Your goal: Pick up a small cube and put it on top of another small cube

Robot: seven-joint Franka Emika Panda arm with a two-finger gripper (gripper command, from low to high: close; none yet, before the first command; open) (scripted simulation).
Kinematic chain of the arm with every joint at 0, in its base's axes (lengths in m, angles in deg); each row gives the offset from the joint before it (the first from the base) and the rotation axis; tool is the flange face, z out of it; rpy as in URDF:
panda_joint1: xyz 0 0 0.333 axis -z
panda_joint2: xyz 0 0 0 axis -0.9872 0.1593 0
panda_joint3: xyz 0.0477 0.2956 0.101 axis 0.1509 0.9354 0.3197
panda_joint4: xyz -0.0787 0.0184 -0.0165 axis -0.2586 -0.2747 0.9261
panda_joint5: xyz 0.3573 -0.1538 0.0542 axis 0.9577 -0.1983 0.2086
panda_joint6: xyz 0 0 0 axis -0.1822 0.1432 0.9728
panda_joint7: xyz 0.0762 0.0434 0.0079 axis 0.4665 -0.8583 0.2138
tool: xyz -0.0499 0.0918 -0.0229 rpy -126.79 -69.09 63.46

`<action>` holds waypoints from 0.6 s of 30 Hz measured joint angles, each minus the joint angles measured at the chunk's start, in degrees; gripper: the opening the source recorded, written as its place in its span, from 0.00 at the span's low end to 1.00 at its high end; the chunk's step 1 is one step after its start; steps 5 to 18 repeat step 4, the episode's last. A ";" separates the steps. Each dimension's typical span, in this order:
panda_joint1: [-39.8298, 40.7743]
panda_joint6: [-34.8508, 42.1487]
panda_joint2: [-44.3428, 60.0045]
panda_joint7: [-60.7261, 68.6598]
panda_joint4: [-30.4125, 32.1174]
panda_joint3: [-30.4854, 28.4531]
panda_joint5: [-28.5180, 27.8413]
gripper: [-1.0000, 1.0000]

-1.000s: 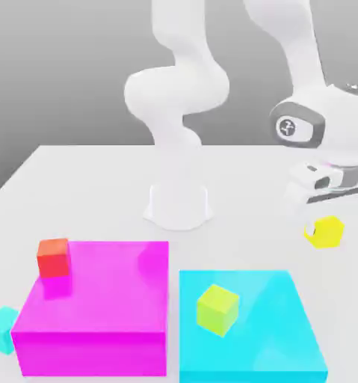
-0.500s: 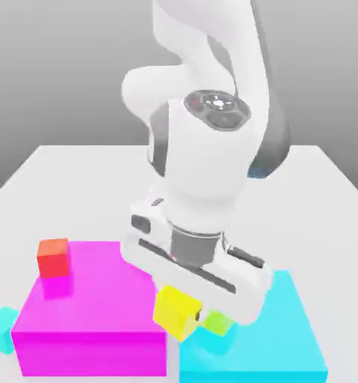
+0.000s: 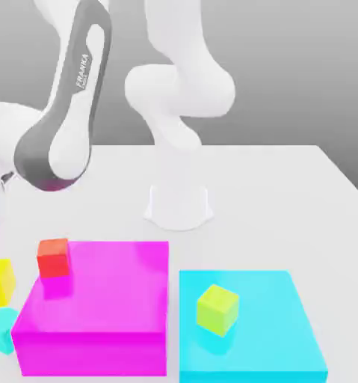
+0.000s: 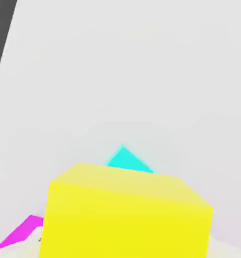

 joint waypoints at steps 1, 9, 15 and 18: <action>0.38 -0.99 1.06 0.44 -0.05 0.46 0.62 1.00; 0.38 -1.00 1.06 0.44 -0.05 0.46 0.62 1.00; 0.38 -1.00 1.06 0.44 -0.05 0.46 0.62 1.00; 0.38 -1.00 1.06 0.44 -0.05 0.46 0.62 1.00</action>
